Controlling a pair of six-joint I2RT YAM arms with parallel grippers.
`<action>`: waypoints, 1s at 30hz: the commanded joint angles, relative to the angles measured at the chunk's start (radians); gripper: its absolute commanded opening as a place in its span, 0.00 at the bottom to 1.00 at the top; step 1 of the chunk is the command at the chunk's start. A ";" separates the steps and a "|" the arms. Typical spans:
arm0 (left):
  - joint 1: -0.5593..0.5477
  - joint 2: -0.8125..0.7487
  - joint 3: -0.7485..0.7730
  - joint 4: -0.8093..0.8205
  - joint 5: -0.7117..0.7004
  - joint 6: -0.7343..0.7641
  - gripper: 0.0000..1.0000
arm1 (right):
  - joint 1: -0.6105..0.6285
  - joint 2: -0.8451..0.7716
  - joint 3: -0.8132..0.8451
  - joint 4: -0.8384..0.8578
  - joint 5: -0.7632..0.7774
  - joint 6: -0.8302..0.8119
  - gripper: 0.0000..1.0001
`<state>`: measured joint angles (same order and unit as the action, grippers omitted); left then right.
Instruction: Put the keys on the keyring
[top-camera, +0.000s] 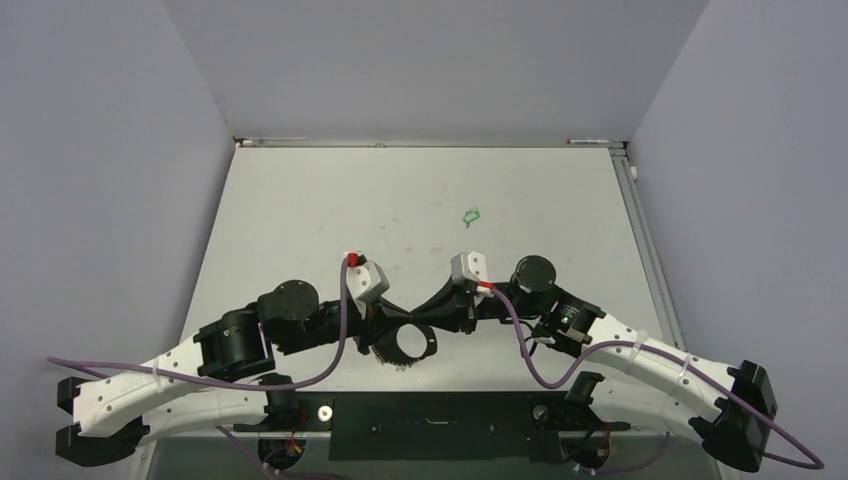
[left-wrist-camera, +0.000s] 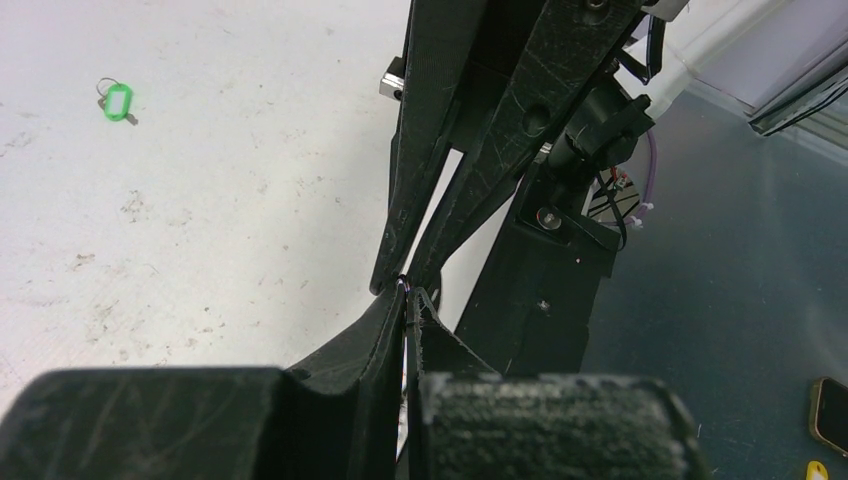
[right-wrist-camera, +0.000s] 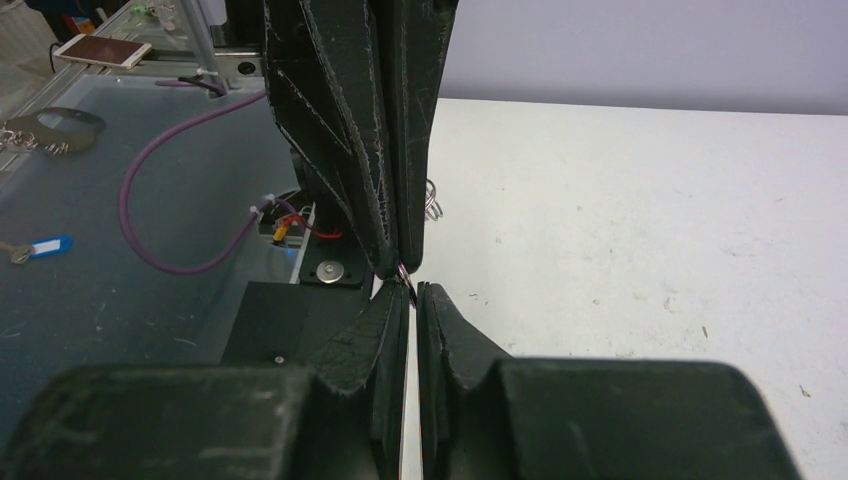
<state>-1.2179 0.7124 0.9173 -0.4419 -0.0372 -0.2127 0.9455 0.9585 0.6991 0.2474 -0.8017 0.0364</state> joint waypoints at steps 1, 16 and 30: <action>-0.003 -0.007 0.022 0.080 0.008 0.000 0.06 | 0.011 -0.027 -0.013 0.115 0.018 -0.002 0.05; -0.003 -0.169 -0.065 0.112 -0.002 -0.042 0.40 | 0.011 -0.090 -0.045 0.154 0.098 0.036 0.05; -0.003 -0.164 -0.235 0.393 0.037 -0.009 0.39 | 0.012 -0.118 -0.049 0.193 0.064 0.104 0.05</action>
<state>-1.2179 0.5362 0.6960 -0.1940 -0.0174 -0.2478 0.9508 0.8631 0.6518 0.3511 -0.7162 0.1188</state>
